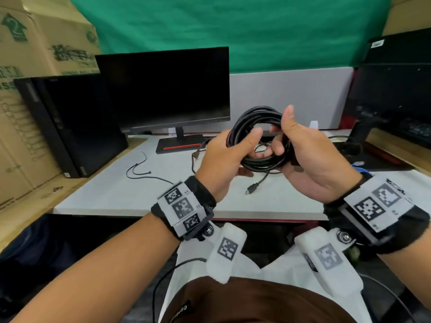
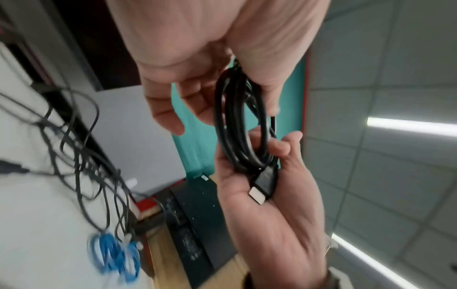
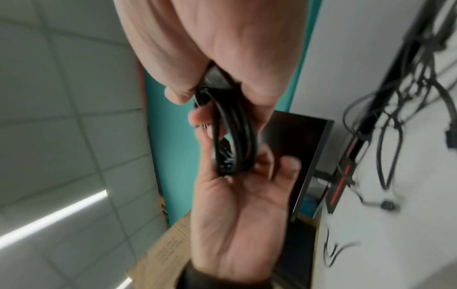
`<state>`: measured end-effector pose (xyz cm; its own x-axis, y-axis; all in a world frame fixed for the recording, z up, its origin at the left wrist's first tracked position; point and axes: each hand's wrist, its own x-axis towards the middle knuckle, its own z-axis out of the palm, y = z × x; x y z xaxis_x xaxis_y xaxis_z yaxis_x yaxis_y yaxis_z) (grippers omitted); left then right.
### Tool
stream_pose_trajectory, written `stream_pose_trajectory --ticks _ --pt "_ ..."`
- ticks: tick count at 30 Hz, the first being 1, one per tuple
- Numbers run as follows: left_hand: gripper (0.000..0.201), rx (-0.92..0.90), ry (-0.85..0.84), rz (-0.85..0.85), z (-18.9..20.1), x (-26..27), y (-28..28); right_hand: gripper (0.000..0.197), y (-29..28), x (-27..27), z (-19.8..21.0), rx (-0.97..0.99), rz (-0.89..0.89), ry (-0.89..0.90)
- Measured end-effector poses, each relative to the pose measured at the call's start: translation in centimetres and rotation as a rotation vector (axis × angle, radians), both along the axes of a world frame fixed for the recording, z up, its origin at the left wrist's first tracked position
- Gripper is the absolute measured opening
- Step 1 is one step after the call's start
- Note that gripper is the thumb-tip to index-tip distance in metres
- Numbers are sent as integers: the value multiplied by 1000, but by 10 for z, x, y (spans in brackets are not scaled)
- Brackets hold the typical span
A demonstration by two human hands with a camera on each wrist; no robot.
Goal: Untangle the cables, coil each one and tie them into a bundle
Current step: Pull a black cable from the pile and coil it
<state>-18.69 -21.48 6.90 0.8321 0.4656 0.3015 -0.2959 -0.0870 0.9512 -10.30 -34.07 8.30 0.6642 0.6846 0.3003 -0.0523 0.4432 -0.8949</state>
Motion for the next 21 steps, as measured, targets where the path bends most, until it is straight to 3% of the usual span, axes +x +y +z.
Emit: stream_pose_trajectory --ticks 4,16,19,21 --pt "13 -95 38 -108 -1 0 -2 50 1 -4 -4 -3 -28 45" --pt "22 187 -121 156 5 1 2 33 0 0 -5 -71 -51 -149" --pt "22 201 -101 213 4 2 1 25 1 -1 -8 -84 -84 -260" --pt "20 206 -92 220 6 2 2 33 2 1 -10 -128 -155 -372"
